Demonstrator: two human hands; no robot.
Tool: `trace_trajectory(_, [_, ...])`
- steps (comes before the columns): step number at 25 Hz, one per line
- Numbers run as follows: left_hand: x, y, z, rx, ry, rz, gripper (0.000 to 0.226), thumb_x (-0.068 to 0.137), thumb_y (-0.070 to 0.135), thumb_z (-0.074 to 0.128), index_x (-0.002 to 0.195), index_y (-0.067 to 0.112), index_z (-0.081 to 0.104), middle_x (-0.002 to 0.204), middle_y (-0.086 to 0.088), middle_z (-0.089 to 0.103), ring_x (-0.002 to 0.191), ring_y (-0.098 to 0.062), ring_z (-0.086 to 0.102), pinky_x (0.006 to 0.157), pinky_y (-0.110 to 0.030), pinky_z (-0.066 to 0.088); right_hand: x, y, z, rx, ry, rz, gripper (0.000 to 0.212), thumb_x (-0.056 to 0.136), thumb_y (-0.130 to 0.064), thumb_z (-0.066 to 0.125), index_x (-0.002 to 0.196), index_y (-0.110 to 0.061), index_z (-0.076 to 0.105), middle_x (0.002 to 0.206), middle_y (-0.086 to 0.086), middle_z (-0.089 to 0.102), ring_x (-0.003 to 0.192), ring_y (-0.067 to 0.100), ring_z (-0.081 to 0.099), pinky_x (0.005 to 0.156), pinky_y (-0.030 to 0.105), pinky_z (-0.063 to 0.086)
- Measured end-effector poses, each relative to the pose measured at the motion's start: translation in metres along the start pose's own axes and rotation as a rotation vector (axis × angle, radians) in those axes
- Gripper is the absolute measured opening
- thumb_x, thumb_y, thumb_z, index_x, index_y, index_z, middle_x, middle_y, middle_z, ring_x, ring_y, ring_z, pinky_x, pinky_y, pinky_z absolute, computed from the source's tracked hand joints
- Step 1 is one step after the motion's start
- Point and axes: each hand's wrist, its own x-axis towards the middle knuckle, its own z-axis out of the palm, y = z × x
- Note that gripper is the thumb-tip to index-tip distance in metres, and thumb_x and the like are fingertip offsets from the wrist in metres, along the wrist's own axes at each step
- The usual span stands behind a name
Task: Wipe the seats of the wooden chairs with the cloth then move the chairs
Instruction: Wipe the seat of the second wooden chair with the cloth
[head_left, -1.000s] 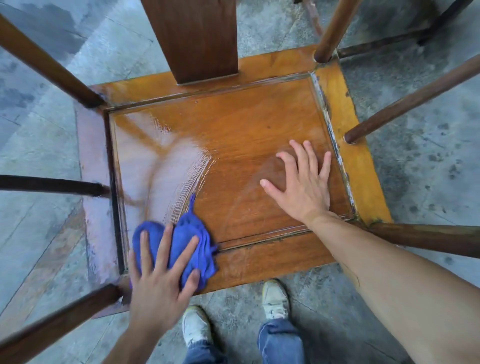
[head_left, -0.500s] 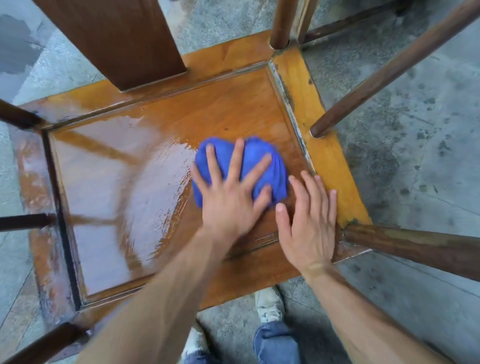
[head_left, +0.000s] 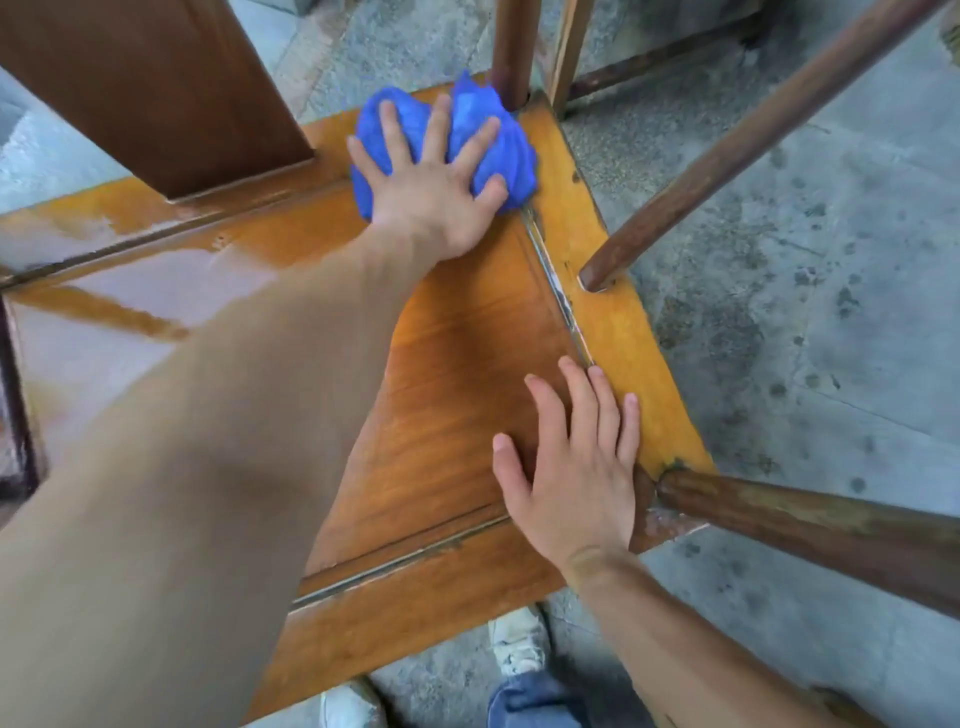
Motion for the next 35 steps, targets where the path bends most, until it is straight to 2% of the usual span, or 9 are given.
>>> trace_trajectory(5, [-0.168, -0.018, 0.045, 0.019, 0.031, 0.346, 0.064, 0.089, 0.062, 0.028, 0.152, 0.052, 0.022, 0.168, 0.006, 0.011, 0.152, -0.044, -0.002, 0.116, -0.070, 0.003, -0.005, 0.003, 0.000, 0.085, 0.100, 0.003, 0.058, 0.093, -0.047, 0.043, 0.141, -0.015, 0.045, 0.151, 0.010, 0.044, 0.144, 0.033, 0.034, 0.119, 0.057, 0.020])
trace_trajectory(8, [-0.284, -0.090, 0.071, 0.018, 0.049, 0.330, 0.063, 0.091, 0.061, 0.039, 0.151, 0.048, 0.029, 0.167, 0.004, 0.017, 0.152, -0.043, 0.006, 0.115, -0.068, 0.014, -0.006, 0.003, -0.001, 0.047, 0.060, -0.006, 0.057, 0.093, -0.049, 0.040, 0.139, -0.016, 0.047, 0.153, 0.012, 0.040, 0.145, 0.035, 0.031, 0.119, 0.060, 0.017])
trace_trajectory(12, [-0.368, -0.175, 0.081, -0.092, 0.052, -0.295, 0.068, 0.088, 0.062, 0.040, 0.153, 0.045, 0.029, 0.166, -0.004, 0.020, 0.151, -0.046, 0.006, 0.115, -0.070, 0.018, -0.007, -0.006, -0.002, 0.001, 0.002, -0.006, 0.061, 0.093, -0.052, 0.034, 0.140, -0.015, 0.045, 0.155, 0.015, 0.032, 0.147, 0.037, 0.024, 0.119, 0.062, 0.012])
trace_trajectory(16, [-0.298, -0.179, 0.060, -0.301, 0.054, -0.831, 0.068, 0.092, 0.061, 0.026, 0.156, 0.043, 0.012, 0.168, -0.007, 0.002, 0.149, -0.051, -0.008, 0.117, -0.069, 0.002, -0.007, -0.008, -0.003, 0.001, -0.021, -0.010, 0.061, 0.092, -0.051, 0.035, 0.141, -0.015, 0.043, 0.155, 0.014, 0.030, 0.148, 0.036, 0.021, 0.120, 0.061, 0.010])
trace_trajectory(19, [-0.218, -0.186, 0.044, -0.321, 0.114, -1.020, 0.068, 0.096, 0.060, 0.027, 0.158, 0.037, 0.010, 0.168, -0.012, -0.004, 0.146, -0.057, -0.012, 0.114, -0.071, -0.008, -0.008, -0.010, -0.003, -0.012, -0.021, -0.014, 0.061, 0.091, -0.050, 0.038, 0.141, -0.016, 0.044, 0.155, 0.014, 0.031, 0.148, 0.036, 0.023, 0.120, 0.061, 0.010])
trace_trajectory(24, [-0.096, -0.172, 0.018, -0.269, 0.194, -0.953, 0.070, 0.094, 0.056, 0.025, 0.159, 0.030, 0.014, 0.168, -0.012, 0.004, 0.149, -0.052, -0.008, 0.115, -0.071, -0.006, -0.004, -0.005, -0.002, -0.038, -0.006, -0.028, 0.057, 0.090, -0.048, 0.046, 0.138, -0.018, 0.048, 0.154, 0.016, 0.037, 0.146, 0.038, 0.029, 0.119, 0.062, 0.014])
trace_trajectory(28, [-0.059, -0.085, 0.016, -0.249, 0.232, -0.871, 0.081, 0.087, 0.051, 0.023, 0.158, 0.014, 0.018, 0.165, -0.021, 0.010, 0.150, -0.051, -0.001, 0.116, -0.070, 0.000, -0.005, -0.004, -0.002, -0.046, -0.037, -0.019, 0.058, 0.087, -0.050, 0.049, 0.137, -0.022, 0.051, 0.155, 0.014, 0.038, 0.146, 0.037, 0.030, 0.118, 0.063, 0.017])
trace_trajectory(32, [-0.025, 0.024, 0.013, -0.161, 0.146, -0.434, 0.076, 0.090, 0.050, 0.023, 0.159, 0.021, 0.014, 0.167, -0.014, 0.008, 0.152, -0.045, -0.002, 0.118, -0.067, -0.002, -0.004, -0.003, -0.003, -0.020, -0.042, -0.006, 0.059, 0.085, -0.051, 0.049, 0.136, -0.023, 0.051, 0.155, 0.012, 0.038, 0.147, 0.036, 0.030, 0.118, 0.063, 0.019])
trace_trajectory(35, [-0.006, 0.045, 0.010, -0.062, 0.078, -0.057, 0.066, 0.097, 0.047, 0.023, 0.159, 0.030, 0.009, 0.169, -0.002, 0.002, 0.153, -0.037, -0.008, 0.119, -0.063, -0.005, -0.002, -0.003, -0.003, -0.001, -0.037, -0.018, 0.061, 0.085, -0.052, 0.048, 0.139, -0.023, 0.044, 0.155, 0.012, 0.038, 0.147, 0.036, 0.030, 0.117, 0.064, 0.020])
